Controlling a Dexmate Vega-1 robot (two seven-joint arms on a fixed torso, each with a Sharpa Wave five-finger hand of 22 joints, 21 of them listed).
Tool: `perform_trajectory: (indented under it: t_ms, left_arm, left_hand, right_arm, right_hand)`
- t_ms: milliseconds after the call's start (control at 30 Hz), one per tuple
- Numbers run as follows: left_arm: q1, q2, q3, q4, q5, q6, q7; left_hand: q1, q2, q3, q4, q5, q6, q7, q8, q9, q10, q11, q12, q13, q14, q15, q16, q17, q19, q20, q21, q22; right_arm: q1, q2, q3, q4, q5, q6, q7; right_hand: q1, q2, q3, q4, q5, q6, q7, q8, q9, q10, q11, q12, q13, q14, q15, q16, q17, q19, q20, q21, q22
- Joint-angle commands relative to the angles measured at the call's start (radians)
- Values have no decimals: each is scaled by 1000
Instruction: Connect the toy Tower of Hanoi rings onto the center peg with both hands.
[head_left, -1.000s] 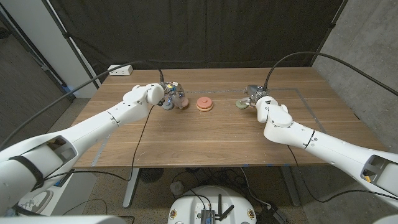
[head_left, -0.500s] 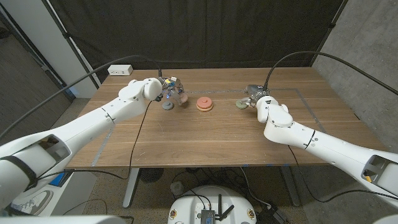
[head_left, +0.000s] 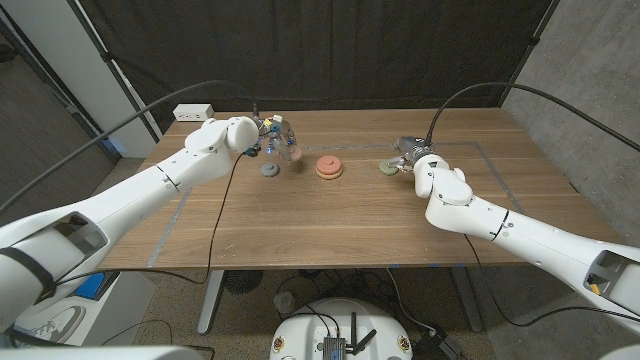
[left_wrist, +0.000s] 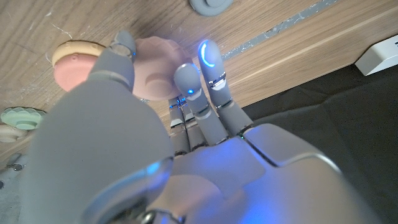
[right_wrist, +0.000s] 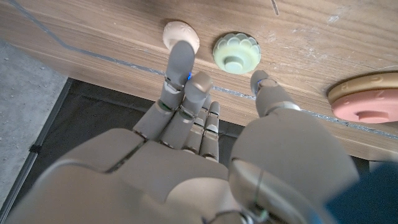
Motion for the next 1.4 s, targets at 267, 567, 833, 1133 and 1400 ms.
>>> perform_trajectory:
  t_ms: [267,567,833,1133,1400]
  left_arm:
    - [-12,-6,-11,-4,-34,-37,-5]
    - [-23,-22,-8,16,-45,-71,7]
    - [-43,-46,7,45,-47,-104,7]
    - [-68,-76,24,83,-51,-141,6]
    - [-90,-107,43,124,-50,-168,8]
  left_hand:
    - [3,9,23,15,6,11,-3,0,6,105,-98,0,38,11,4,-2,11,8,-109,2,4]
    - [4,8,23,15,7,12,-4,-3,7,109,-97,-2,44,9,3,-8,10,7,-110,1,4]
    - [6,8,24,15,7,18,-5,-4,9,116,-99,-5,51,13,3,-11,13,7,-110,1,4]
    - [10,9,26,15,8,17,-5,-9,10,116,-98,-14,57,13,3,-16,18,5,-110,0,2]
    - [13,10,27,15,8,19,-4,-14,12,119,-98,-21,60,17,3,-17,26,7,-110,1,2]
  right_arm:
    - [-8,-14,2,-26,-6,-22,6]
    - [-4,-18,-2,-33,-11,-34,13]
    - [-5,-17,1,-35,-10,-35,8]
    - [-5,-21,3,-36,-4,-36,7]
    - [-6,-23,6,-37,0,-39,3]
  right_hand:
    - [0,3,4,0,6,11,2,-3,3,19,-2,7,2,20,-7,6,6,9,-53,8,6]
    - [-1,4,4,1,6,12,3,-4,3,21,-2,7,1,26,-7,12,12,10,-53,8,6]
    - [-1,3,5,0,7,12,3,-5,3,22,-2,7,2,24,-7,11,9,10,-53,8,5]
    - [-2,3,5,1,7,14,2,-5,3,22,-2,7,2,24,-7,11,9,10,-53,9,5]
    - [-2,3,6,0,8,15,2,-5,3,23,-3,6,2,23,-7,11,8,10,-53,8,4]
